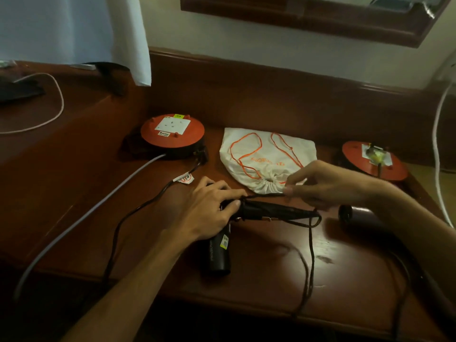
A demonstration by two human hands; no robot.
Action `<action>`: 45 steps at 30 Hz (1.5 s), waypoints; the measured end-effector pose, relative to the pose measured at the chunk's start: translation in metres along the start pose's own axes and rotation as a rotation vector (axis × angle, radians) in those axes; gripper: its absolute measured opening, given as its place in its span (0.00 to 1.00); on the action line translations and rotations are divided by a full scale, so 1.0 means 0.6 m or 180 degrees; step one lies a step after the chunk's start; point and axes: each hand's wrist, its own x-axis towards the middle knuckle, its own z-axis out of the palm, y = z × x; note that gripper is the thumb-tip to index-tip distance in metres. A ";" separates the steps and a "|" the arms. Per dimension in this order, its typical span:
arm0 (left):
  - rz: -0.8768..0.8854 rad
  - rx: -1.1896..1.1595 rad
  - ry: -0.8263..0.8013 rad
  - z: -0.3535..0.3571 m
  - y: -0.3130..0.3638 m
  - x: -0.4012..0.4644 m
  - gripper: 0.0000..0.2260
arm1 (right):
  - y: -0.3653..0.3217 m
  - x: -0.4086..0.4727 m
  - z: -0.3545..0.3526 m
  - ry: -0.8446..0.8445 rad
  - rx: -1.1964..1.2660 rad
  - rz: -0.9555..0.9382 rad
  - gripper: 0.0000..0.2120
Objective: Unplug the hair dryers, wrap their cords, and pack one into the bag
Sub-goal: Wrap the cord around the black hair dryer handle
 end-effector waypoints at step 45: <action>0.0192 0.0309 -0.0329 -0.029 0.002 -0.027 0.15 | -0.055 0.101 0.050 -0.1008 -0.1158 -0.0615 0.08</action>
